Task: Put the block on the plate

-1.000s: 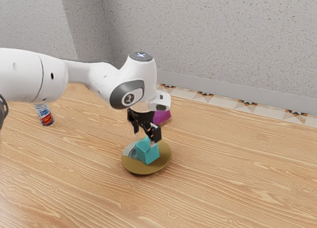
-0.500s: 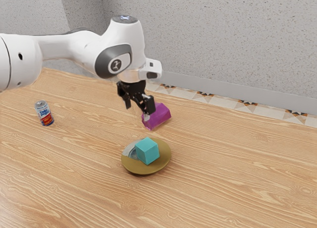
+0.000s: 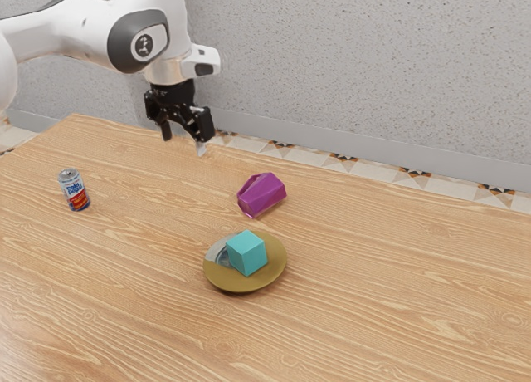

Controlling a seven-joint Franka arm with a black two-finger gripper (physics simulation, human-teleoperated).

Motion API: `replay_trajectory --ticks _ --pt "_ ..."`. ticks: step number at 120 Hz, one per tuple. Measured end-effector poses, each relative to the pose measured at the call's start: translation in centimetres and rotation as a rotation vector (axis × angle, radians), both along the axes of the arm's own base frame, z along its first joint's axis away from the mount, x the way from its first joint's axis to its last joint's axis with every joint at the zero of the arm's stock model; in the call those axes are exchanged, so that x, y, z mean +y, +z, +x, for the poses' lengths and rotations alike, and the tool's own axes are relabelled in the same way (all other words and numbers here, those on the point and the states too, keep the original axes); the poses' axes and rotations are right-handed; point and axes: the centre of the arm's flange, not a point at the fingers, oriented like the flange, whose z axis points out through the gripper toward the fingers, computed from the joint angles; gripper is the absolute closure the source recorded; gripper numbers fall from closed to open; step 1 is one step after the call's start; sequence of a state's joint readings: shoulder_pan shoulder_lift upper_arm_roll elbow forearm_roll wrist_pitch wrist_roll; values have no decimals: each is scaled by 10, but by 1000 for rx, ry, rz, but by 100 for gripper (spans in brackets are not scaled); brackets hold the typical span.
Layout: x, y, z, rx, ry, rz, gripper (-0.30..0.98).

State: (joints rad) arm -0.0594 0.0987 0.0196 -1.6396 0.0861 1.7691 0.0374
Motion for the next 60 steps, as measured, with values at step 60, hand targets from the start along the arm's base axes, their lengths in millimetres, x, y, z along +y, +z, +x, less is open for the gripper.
replay_trajectory --ticks 60 --pt "96 76 -28 -6 157 25 0"
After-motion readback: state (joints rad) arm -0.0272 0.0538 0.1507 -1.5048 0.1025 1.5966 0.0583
